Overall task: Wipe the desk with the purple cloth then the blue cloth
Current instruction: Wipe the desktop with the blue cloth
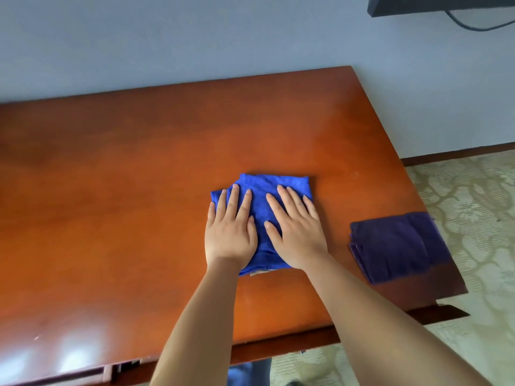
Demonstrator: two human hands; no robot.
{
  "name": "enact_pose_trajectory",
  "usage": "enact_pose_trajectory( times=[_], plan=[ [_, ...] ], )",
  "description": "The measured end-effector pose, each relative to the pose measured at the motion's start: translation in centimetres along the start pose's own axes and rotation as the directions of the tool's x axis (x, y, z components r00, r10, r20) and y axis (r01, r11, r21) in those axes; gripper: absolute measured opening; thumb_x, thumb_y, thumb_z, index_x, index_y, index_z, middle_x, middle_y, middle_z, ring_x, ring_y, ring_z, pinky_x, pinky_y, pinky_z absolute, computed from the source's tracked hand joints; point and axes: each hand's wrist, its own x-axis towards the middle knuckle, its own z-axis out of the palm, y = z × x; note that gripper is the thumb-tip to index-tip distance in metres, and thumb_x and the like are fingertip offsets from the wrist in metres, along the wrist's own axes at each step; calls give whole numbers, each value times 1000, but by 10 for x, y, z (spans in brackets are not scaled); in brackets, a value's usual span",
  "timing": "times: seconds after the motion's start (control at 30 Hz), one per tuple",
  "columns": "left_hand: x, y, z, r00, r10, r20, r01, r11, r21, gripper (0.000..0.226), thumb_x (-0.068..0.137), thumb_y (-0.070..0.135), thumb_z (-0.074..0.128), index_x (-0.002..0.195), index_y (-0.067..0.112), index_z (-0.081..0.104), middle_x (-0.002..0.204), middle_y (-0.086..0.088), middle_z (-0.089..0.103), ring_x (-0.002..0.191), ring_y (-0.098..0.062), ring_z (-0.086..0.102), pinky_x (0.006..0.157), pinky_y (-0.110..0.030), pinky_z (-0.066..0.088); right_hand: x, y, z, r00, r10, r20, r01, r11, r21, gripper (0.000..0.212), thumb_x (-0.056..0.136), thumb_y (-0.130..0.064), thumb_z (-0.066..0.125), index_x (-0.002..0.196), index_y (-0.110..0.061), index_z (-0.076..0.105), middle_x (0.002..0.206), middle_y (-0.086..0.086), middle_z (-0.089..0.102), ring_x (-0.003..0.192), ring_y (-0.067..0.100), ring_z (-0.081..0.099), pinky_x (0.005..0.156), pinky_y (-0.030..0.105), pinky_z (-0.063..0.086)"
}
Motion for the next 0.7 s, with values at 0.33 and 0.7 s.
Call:
enact_pose_trajectory(
  times=[0.33, 0.7],
  plan=[
    [138, -4, -4, 996, -73, -58, 72, 997, -16, 60, 94, 37, 12, 153, 27, 15, 162, 2, 7, 149, -19, 1, 120, -39, 1, 139, 28, -6, 1000, 1, -6, -1, 1000, -8, 67, 91, -51, 15, 149, -22, 34, 157, 3, 27, 146, 16, 21, 120, 39, 11],
    [318, -13, -12, 995, -55, -87, 52, 998, -35, 56, 99, 34, 21, 154, 28, 11, 162, 2, 4, 149, -19, -2, 120, -41, 0, 312, 69, -15, 1000, 25, 3, -25, 997, -77, 63, 95, -50, 15, 152, -25, 22, 160, 0, 16, 147, 15, 12, 119, 34, 2]
  ],
)
